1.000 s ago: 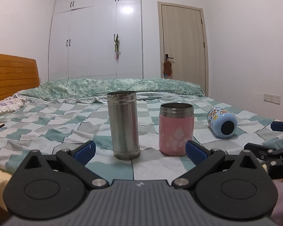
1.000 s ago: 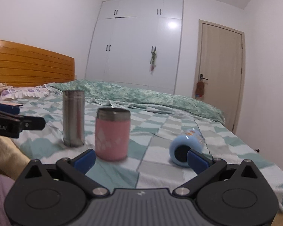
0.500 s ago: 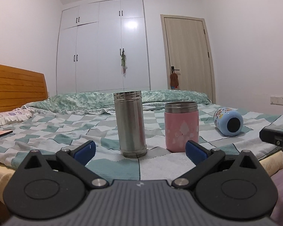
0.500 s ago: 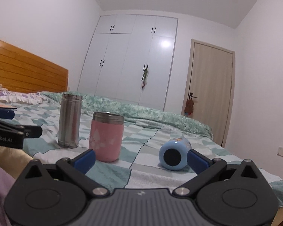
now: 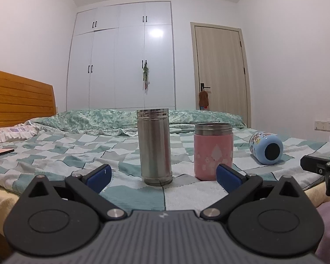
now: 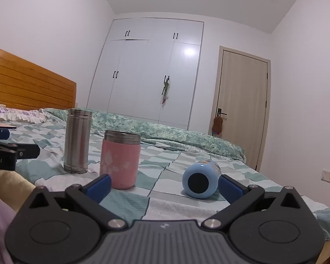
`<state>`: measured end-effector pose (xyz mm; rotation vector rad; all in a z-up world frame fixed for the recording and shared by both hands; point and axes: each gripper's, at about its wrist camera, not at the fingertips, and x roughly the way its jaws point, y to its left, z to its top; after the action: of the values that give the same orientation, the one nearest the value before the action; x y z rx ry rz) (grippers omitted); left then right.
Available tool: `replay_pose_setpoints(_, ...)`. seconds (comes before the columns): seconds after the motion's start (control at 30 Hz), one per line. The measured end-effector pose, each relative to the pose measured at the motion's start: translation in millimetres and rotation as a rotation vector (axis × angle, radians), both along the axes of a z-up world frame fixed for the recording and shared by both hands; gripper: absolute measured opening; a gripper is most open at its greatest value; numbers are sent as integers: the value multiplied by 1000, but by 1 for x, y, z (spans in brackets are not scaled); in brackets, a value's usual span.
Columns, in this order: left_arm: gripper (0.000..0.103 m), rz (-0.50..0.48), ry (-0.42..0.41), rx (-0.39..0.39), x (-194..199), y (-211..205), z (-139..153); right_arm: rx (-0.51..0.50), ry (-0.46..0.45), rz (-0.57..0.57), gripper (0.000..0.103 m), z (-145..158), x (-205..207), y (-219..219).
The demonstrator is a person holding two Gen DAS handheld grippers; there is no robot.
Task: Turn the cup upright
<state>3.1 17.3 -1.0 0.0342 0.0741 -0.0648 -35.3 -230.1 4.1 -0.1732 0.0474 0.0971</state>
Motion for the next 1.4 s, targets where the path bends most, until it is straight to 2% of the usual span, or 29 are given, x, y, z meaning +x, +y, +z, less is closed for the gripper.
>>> replay_pose_setpoints(1.4, 103, -7, -4, -7, -1, -1, 0, -8, 0, -2, 103, -1, -1, 0)
